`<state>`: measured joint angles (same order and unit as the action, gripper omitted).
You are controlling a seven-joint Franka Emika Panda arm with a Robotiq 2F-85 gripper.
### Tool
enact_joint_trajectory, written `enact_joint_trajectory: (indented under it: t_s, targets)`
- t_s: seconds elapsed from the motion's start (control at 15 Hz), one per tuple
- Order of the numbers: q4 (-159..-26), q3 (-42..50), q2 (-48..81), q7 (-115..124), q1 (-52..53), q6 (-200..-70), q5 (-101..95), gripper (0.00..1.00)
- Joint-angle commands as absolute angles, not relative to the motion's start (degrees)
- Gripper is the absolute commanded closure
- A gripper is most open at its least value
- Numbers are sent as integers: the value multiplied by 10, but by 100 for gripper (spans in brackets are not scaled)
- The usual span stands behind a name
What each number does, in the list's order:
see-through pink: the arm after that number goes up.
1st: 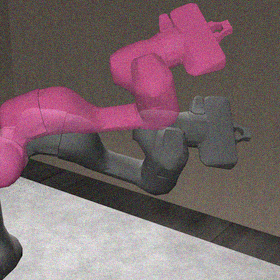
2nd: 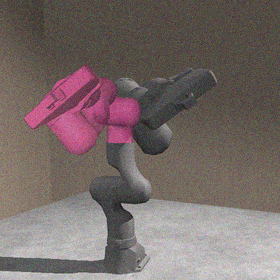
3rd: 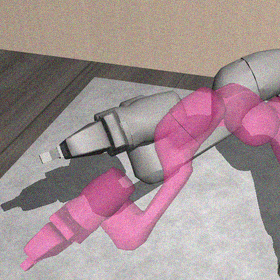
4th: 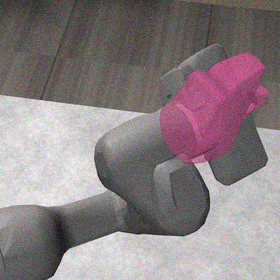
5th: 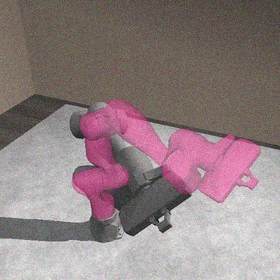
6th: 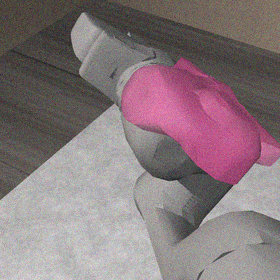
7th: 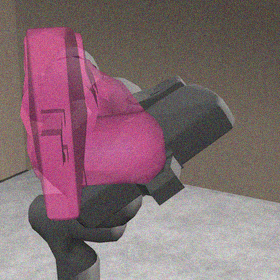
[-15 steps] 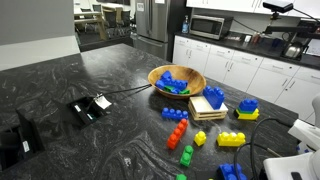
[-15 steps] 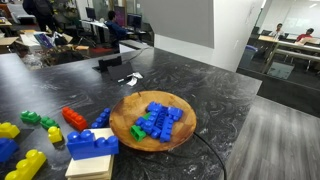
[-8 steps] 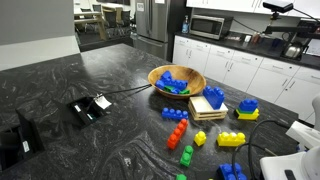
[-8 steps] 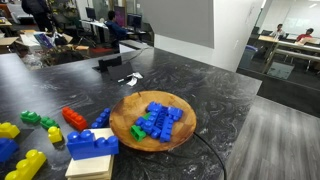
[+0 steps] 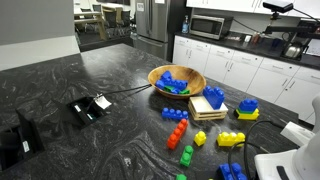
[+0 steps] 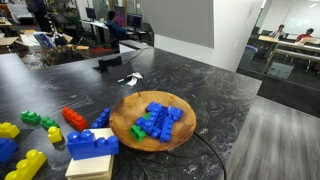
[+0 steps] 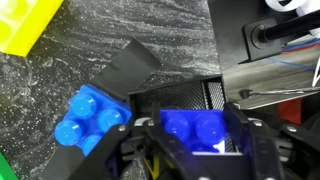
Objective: Pick up one of the blue block from the table and move it to the left.
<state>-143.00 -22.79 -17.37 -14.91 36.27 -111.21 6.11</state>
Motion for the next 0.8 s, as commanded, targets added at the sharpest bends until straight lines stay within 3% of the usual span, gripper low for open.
enact_joint_trajectory:
  t_s: [0.0,0.07,0.13,0.2,0.33,0.73]
  targets:
    - [-1438,-227,-174,-154,359,-1130,73,62]
    - [-1440,-226,-175,-155,359,-1132,74,62]
    - [-1441,-226,-175,-156,359,-1134,74,23]
    - [-1443,-225,-176,-155,359,-1138,74,10]
    - [-1446,-224,-177,-155,360,-1146,75,1]
    - [-1451,-223,-181,-153,360,-1158,76,0]
